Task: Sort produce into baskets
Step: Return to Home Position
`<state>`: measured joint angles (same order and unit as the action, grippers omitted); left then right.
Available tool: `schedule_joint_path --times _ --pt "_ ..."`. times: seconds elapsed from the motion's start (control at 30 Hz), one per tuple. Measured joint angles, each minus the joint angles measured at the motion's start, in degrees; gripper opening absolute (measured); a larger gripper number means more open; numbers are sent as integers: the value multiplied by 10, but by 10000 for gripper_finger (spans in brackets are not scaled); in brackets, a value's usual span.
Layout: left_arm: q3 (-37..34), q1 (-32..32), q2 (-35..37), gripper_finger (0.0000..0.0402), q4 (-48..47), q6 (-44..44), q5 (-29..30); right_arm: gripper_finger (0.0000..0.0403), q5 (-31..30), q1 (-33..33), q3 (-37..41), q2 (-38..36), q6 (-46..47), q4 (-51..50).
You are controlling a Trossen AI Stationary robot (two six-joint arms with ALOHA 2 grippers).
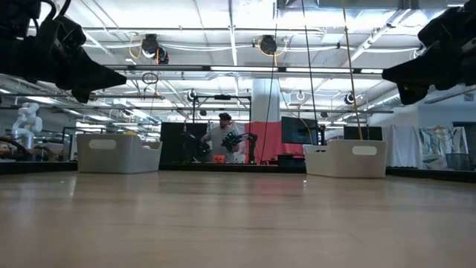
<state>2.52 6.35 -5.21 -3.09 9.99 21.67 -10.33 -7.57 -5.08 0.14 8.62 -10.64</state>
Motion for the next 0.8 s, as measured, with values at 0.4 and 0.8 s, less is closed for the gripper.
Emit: schedule_joint_path --times 0.4,0.8 --pt "0 0 0 12 1 -75 0 0 2 0 9 0 -30 35" --pt "0 0 0 22 2 -75 -1 0 -37 1 10 0 -97 36"
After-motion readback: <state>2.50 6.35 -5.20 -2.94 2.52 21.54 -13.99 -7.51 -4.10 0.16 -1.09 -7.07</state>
